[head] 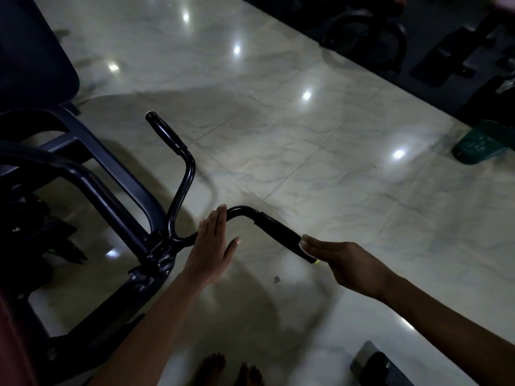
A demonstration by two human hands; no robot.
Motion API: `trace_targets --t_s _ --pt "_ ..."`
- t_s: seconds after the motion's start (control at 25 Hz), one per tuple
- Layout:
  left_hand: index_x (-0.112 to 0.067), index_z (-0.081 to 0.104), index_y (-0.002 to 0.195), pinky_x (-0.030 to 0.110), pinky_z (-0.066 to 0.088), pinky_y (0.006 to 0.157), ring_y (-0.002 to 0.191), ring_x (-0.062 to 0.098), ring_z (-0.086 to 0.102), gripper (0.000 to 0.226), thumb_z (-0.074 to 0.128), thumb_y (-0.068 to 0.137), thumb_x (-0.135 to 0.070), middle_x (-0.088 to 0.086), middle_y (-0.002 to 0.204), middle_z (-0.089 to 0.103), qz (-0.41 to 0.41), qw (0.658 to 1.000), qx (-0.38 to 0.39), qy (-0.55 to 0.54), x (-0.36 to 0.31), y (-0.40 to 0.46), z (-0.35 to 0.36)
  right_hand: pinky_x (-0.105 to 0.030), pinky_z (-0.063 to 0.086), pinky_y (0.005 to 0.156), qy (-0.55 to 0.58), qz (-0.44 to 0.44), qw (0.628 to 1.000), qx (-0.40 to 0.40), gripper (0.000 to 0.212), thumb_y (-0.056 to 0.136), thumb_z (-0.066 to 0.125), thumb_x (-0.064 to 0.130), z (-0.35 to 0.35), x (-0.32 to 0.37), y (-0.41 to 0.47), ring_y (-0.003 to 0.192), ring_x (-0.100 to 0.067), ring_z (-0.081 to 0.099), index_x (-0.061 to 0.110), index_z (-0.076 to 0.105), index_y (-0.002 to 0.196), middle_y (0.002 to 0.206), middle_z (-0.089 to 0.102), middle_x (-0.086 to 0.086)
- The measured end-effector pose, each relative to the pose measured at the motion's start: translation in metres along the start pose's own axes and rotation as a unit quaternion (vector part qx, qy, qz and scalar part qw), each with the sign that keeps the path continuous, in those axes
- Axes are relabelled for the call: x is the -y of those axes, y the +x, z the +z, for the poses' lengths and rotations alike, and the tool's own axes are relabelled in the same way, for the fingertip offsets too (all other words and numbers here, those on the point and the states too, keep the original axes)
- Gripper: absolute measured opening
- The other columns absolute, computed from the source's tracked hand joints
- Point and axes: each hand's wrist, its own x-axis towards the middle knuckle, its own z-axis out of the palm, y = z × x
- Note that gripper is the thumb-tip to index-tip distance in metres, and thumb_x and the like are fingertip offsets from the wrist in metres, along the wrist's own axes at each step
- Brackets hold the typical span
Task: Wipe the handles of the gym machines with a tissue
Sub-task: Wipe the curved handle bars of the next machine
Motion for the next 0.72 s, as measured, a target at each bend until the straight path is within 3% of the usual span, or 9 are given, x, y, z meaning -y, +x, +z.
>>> trace_targets --t_s 0.28,0.44,0.56,0.72 --pt "-0.004 -0.002 0.151 0.037 0.001 0.118 0.147 0.028 0.007 0.083 0.022 0.091 -0.056 0.013 0.16 0.006 0.003 1.0 0.0 0.018 0.001 0.001 0.001 -0.033 0.057 0.081 -0.019 -0.004 1.0 -0.012 0.073 0.068 0.042 -0.011 -0.002 0.008 0.003 0.114 -0.015 0.058 0.02 0.052 0.133 0.139 0.046 0.008" --pt "-0.005 -0.005 0.151 0.036 -0.001 0.118 0.148 0.027 0.004 0.083 0.021 0.091 -0.056 0.012 0.16 0.003 0.008 1.0 0.008 0.02 0.0 0.0 0.0 -0.04 0.057 0.08 -0.057 -0.04 0.997 -0.016 0.074 0.06 0.054 -0.023 0.009 0.022 0.057 0.103 -0.03 0.065 0.009 0.058 0.127 0.133 0.055 -0.009" --pt "-0.006 -0.008 0.151 0.034 -0.003 0.117 0.148 0.024 0.0 0.083 0.019 0.091 -0.056 0.01 0.16 -0.001 0.019 1.0 0.018 0.017 0.002 0.0 -0.004 -0.045 0.059 0.07 -0.087 -0.075 0.993 -0.004 0.063 0.066 0.058 -0.018 0.019 0.029 0.098 0.093 -0.035 0.068 0.005 0.059 0.125 0.131 0.056 -0.015" --pt "-0.007 -0.007 0.151 0.034 -0.001 0.118 0.148 0.024 0.002 0.081 0.019 0.092 -0.056 0.009 0.161 -0.001 0.022 0.999 0.019 0.026 0.007 0.0 -0.003 -0.043 0.057 0.072 -0.089 -0.064 0.994 0.025 0.06 0.073 0.054 -0.013 0.021 0.028 0.107 0.094 -0.036 0.067 0.007 0.055 0.13 0.136 0.052 -0.014"
